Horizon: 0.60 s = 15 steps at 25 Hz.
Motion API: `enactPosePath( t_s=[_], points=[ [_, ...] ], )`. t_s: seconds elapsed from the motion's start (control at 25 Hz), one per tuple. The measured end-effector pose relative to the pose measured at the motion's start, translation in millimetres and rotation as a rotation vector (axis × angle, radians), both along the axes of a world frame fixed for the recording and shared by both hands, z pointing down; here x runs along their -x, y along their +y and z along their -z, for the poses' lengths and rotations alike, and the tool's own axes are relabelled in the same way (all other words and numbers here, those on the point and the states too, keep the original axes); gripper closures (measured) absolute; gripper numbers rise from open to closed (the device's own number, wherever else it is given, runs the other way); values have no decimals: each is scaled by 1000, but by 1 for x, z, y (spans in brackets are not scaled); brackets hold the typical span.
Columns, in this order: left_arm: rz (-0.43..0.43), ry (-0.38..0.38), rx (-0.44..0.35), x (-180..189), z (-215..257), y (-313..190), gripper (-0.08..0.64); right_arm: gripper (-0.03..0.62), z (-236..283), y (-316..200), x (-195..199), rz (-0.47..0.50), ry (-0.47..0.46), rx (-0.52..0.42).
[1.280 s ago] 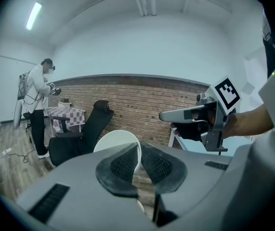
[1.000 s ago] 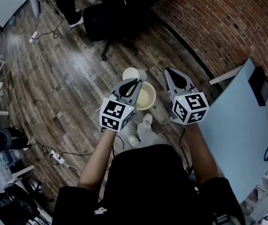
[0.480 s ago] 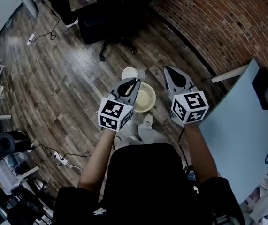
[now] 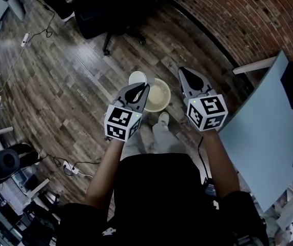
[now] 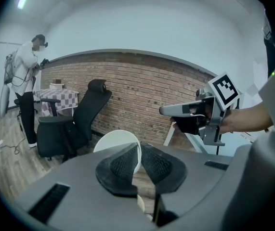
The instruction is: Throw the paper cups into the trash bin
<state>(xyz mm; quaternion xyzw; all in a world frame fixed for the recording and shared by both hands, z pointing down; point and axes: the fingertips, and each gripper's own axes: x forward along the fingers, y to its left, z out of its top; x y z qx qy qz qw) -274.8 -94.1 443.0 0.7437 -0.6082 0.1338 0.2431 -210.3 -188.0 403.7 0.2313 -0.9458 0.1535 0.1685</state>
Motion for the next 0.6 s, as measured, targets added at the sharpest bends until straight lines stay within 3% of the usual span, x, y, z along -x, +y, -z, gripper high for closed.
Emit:
enactPosePath(
  t_s=[0.32, 0.6],
  points=[
    [-114, 69, 88, 9, -50, -10, 534, 589, -50, -10, -3, -136, 77, 74],
    [-290, 111, 163, 2, -93, -4, 534, 589, -92, 2, -9, -282, 127, 134]
  ],
)
